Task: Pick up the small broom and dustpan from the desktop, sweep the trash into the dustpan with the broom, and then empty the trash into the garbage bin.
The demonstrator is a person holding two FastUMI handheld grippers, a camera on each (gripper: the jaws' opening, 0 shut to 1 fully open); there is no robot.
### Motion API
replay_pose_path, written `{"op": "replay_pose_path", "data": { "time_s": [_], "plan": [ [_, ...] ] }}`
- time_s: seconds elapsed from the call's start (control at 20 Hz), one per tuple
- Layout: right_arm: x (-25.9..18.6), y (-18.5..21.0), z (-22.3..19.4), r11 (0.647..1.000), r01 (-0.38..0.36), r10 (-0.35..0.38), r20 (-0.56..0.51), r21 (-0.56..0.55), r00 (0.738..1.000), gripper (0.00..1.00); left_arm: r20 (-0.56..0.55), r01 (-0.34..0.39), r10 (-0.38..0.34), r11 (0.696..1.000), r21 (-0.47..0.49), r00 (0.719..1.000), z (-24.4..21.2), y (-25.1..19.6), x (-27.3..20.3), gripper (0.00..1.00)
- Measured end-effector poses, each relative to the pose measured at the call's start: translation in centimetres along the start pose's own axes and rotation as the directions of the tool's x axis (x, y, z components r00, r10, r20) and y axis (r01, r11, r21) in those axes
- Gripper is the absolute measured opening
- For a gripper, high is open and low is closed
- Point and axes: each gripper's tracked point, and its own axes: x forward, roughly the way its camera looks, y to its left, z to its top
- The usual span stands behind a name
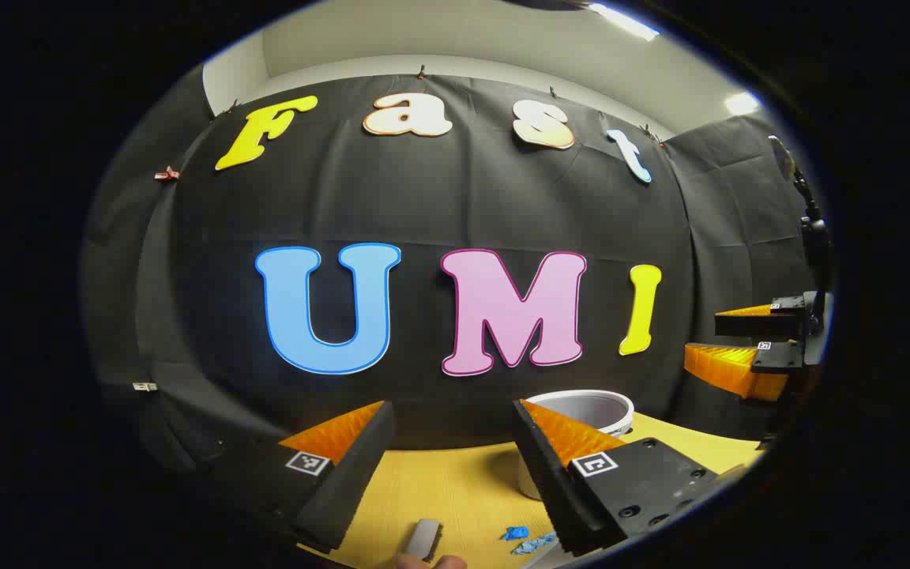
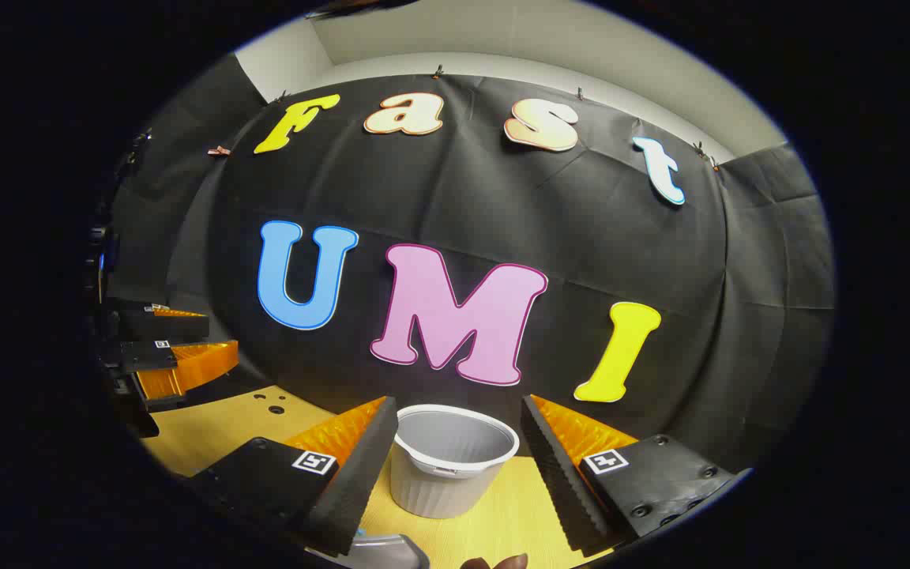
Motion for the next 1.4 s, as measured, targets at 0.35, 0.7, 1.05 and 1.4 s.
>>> {"op": "replay_pose_path", "data": {
  "time_s": [0.35, 0.7, 1.05, 1.4],
  "plan": [
    [-0.2, 0.3, 0.1, 1.0, -0.013, 0.013, 0.007, 0.003, 1.0, 0.97, -0.019, 0.001, -0.001, 1.0, -0.011, 1.0, -0.2, -0.1, -0.4, 0.95],
    [-0.2, 0.5, -0.3, 0.999, -0.035, 0.035, -0.007, 0.001, 0.999, 0.97, -0.034, -0.011, 0.01, 1.0, -0.023, 0.999, -0.8, 0.3, -0.3, 0.95],
    [-2.5, 1.5, -9.1, 0.973, -0.224, 0.231, -0.319, 0.06, 0.919, 0.98, -0.073, -0.029, 0.029, 1.0, -0.005, 0.997, -2.8, 2.1, -0.6, 0.95],
    [-9.6, 2.9, -23.4, 0.922, -0.373, 0.339, -0.689, 0.108, 0.641, 0.98, -0.12, -0.024, 0.028, 0.999, 0.032, 0.992, -5.4, 2.9, -1.4, 0.95]
  ]
}}
